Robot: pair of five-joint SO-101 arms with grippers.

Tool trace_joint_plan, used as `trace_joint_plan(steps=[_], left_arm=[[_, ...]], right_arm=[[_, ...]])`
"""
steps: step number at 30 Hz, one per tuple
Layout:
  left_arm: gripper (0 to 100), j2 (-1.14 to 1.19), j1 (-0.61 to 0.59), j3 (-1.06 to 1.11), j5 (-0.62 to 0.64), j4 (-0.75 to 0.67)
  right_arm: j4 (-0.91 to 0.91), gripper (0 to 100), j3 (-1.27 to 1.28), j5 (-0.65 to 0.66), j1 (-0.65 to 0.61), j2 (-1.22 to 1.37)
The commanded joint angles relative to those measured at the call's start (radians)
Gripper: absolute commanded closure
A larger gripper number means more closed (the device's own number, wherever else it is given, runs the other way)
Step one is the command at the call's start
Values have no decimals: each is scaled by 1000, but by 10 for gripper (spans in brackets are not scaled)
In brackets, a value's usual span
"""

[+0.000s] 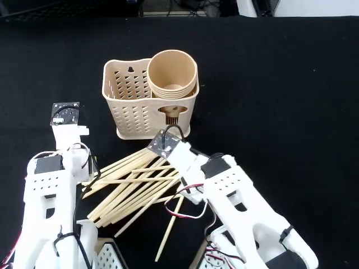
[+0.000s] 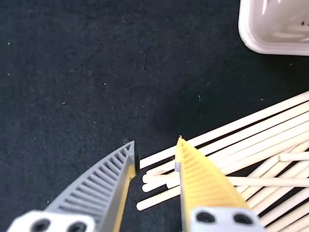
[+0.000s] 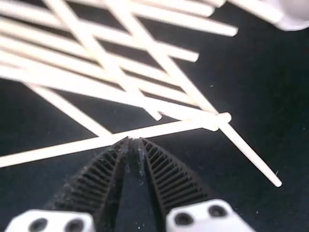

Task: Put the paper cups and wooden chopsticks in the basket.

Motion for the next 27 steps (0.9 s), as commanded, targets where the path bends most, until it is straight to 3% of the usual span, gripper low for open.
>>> trace_joint_plan(steps=[1,4,7,15,21,27], left_arm=[[851,-20,-10,-16,12,8],[851,-20,-10,-15,12,8],[851,-20,-10,-8,12,5],[851,-20,-10,-15,12,3],[851,-20,-22,-16,12,3],[851,-20,-64,-18,12,2]], right_arm=[[21,985,-50,-21,-11,-28],[135,984,-97,-2,-14,-28],[212,983,-114,126,-12,-28],[209,984,4,272,-74,-27],[6,985,70,117,-169,-21],[-118,984,47,-12,-173,-22]])
